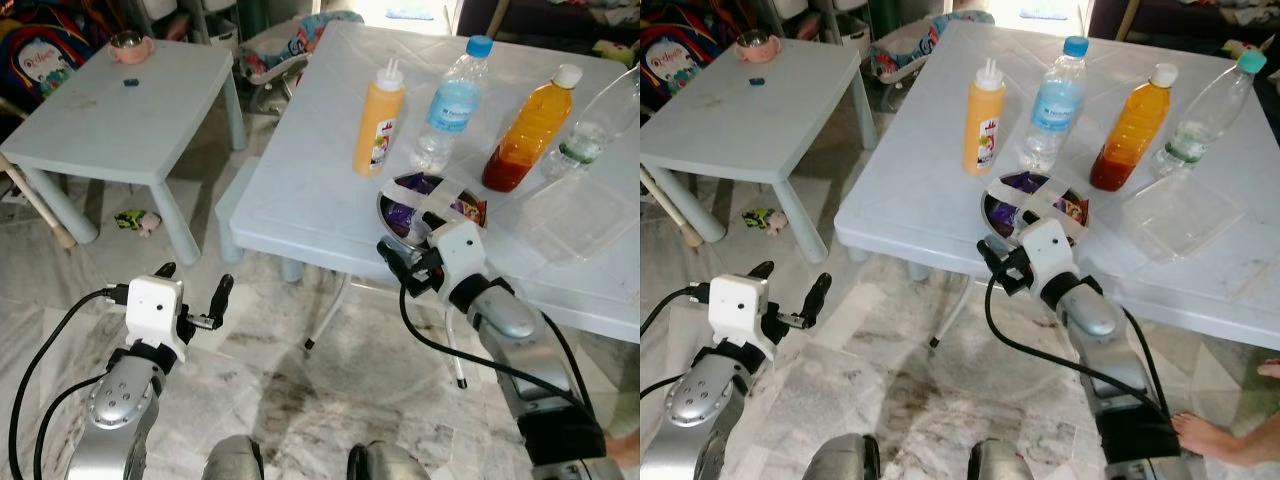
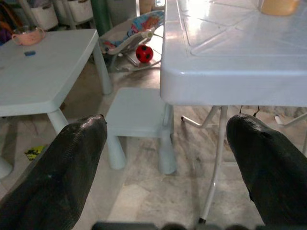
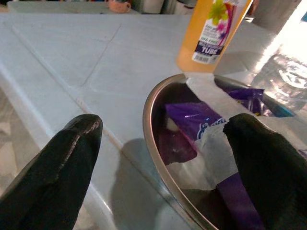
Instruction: Restocking fridge
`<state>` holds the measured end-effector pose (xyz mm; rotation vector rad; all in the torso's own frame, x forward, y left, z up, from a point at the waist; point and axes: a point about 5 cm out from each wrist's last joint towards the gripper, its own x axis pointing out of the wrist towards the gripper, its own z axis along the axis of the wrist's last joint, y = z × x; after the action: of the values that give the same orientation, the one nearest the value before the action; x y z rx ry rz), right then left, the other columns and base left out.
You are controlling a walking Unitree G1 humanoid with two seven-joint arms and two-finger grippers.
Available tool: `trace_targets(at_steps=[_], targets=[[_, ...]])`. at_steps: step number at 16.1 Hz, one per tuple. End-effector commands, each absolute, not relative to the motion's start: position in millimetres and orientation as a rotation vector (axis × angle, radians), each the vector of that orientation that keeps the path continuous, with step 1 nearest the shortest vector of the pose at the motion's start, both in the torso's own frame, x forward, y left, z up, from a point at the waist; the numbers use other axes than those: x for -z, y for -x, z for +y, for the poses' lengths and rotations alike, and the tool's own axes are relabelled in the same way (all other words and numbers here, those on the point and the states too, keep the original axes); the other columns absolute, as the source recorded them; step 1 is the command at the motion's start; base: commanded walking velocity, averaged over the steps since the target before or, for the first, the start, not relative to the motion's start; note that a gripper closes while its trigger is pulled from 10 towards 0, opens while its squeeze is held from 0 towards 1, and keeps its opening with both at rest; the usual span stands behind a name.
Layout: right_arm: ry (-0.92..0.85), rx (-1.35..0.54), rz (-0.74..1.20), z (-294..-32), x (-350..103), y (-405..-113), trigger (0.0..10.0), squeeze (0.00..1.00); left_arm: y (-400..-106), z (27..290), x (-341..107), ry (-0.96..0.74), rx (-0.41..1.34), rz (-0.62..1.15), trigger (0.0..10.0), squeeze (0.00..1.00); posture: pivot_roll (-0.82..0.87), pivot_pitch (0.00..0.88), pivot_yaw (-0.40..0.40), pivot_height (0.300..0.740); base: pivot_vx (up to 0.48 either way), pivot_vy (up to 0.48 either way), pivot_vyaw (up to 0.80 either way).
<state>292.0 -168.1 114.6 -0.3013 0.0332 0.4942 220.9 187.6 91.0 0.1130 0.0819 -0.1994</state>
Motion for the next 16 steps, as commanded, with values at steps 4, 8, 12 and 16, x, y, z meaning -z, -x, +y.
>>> trace_targets(at_steps=[4, 8, 12, 16], targets=[[0.344, -0.581, 0.063, -170, -110, -294, 2.7, 0.00, -219, 184, -94, -0.111, 0.223, 0.084, 10.0, 0.00, 0.08, 0.147, -0.003, 0.740, 0.000, 0.000, 0.00], [0.374, -0.621, 0.072, -171, -108, -296, 0.9, 0.00, -218, 183, -94, -0.112, 0.228, 0.088, 10.0, 0.00, 0.08, 0.151, -0.001, 0.740, 0.000, 0.000, 0.00], [0.390, -0.626, 0.076, -172, -107, -299, 0.5, 0.00, -217, 182, -94, -0.113, 0.233, 0.094, 10.0, 0.00, 0.08, 0.154, 0.000, 0.740, 0.000, 0.000, 0.00], [0.386, -0.667, 0.126, -167, -97, -293, 0.0, 0.00, -216, 181, -93, -0.112, 0.240, 0.106, 10.0, 0.00, 0.09, 0.155, 0.000, 0.740, 0.000, 0.000, 0.00]])
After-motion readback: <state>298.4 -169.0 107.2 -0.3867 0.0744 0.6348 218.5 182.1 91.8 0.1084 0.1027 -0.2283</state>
